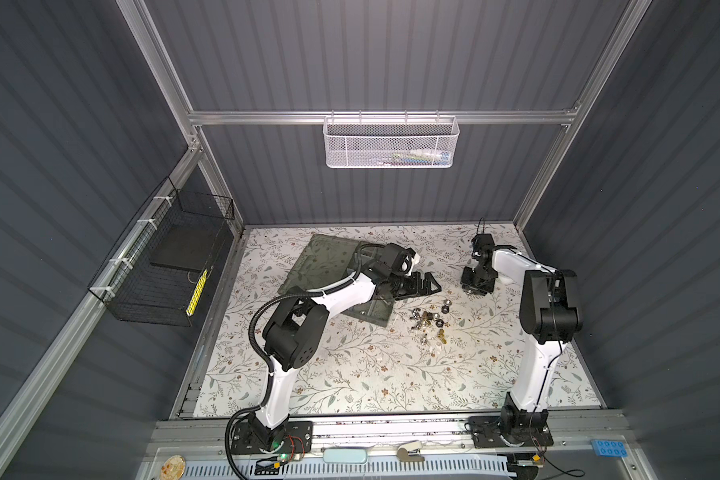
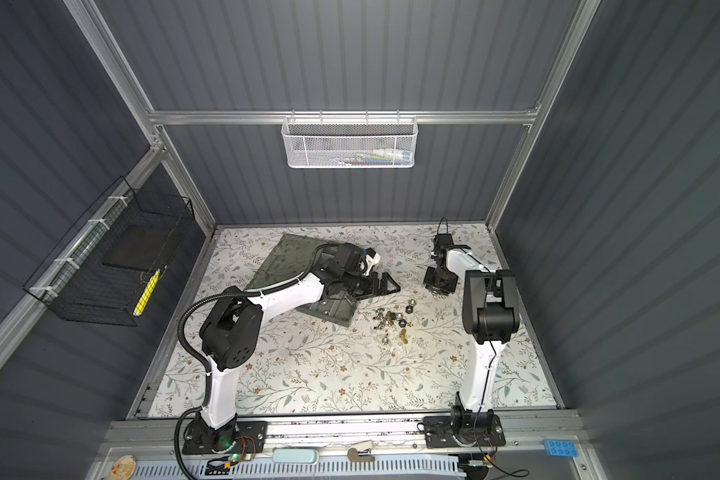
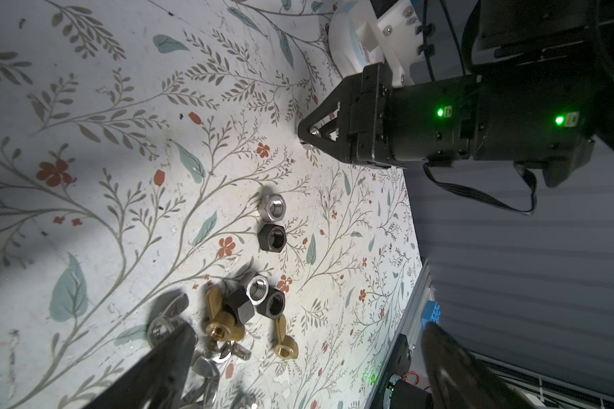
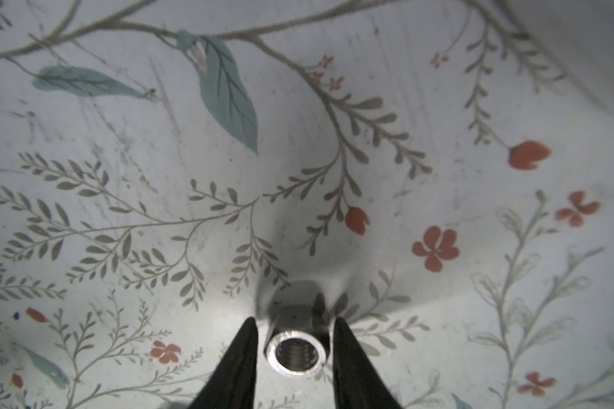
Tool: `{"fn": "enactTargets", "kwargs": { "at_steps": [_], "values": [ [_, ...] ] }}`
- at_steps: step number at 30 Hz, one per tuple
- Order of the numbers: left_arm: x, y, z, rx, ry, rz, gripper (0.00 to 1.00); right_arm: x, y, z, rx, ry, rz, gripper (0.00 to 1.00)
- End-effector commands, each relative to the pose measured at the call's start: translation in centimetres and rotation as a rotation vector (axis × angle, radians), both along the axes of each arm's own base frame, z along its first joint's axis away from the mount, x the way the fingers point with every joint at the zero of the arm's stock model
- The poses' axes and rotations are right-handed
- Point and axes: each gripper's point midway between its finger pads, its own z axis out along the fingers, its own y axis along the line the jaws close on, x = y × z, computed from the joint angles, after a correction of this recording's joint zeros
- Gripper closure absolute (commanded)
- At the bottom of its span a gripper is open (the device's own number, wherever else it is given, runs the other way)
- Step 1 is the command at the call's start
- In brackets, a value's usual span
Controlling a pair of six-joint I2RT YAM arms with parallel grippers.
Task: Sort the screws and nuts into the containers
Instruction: 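Lower the right gripper onto a lone silver hex nut and close it, then lift the silver hex nut with the right gripper and carry it toward the box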
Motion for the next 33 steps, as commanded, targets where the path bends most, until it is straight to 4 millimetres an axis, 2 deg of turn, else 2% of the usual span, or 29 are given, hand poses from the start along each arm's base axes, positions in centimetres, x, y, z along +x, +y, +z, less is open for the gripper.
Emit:
{"fn": "enactTargets", "kwargs": {
  "at_steps": [1,11,16,23,33],
  "values": [
    [-0.6,0.5,-0.6,0.017,0.011,-0.017,0.00,-0.5,-0.4,-0.6,-0.015,0.033,-0.001,0.64],
    [-0.9,0.9,-0.4,0.025,0.005,-0.014,0.00,-0.9,-0.2,-0.7,-0.021,0.042,0.010,0.69],
    [-1.1,1.2,-0.4,0.029,0.008,-0.010,0.00,-1.1,0.1,-0.4,-0.026,0.040,0.021,0.78],
    [-1.2,1.5,-0.1,0.033,0.001,-0.003,0.00,-1.2,0.7,0.6,-0.019,0.018,0.034,0.79],
    [-1.7,2.4,0.5,0.039,-0.012,0.013,0.00,-1.7,2.7,1.6,0.003,-0.003,0.068,0.81]
  ]
}}
